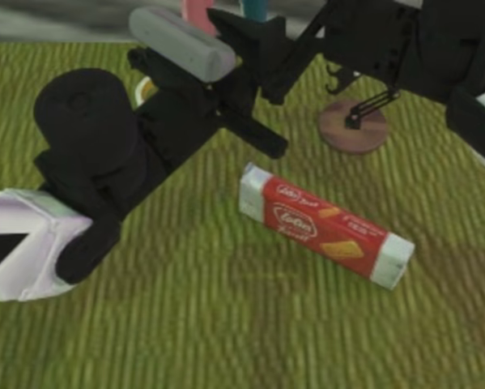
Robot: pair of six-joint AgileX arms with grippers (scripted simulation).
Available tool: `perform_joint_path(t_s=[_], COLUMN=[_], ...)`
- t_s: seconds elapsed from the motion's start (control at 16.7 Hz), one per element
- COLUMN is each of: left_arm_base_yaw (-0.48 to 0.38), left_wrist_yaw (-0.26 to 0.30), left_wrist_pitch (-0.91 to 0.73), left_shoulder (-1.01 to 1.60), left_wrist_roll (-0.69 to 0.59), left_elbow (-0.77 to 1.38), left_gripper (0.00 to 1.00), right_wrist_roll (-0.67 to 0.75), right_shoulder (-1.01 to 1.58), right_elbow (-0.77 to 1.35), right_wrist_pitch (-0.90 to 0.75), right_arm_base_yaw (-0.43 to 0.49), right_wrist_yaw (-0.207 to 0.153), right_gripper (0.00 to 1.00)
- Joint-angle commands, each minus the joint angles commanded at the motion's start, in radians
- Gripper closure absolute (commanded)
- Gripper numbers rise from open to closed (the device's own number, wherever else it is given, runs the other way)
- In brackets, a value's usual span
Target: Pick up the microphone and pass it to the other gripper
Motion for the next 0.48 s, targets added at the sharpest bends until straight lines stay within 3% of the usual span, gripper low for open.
perform_joint_path(t_s=[0.06, 0.48], left_arm_base_yaw=[0.0, 0.0], left_wrist_yaw=[0.0, 0.0], left_wrist_pitch=[0.0, 0.0], left_shoulder=[0.0, 0.0], left_wrist_roll=[0.0, 0.0], left_elbow=[0.0, 0.0], left_gripper=[1.0, 1.0], right_wrist_roll=[0.0, 0.0], right_shoulder=[0.0, 0.0], right_elbow=[0.0, 0.0], right_wrist_pitch=[0.0, 0.0], right_arm_base_yaw=[0.0, 0.0], right_wrist_yaw=[0.0, 0.0], right_gripper=[0.0, 0.53])
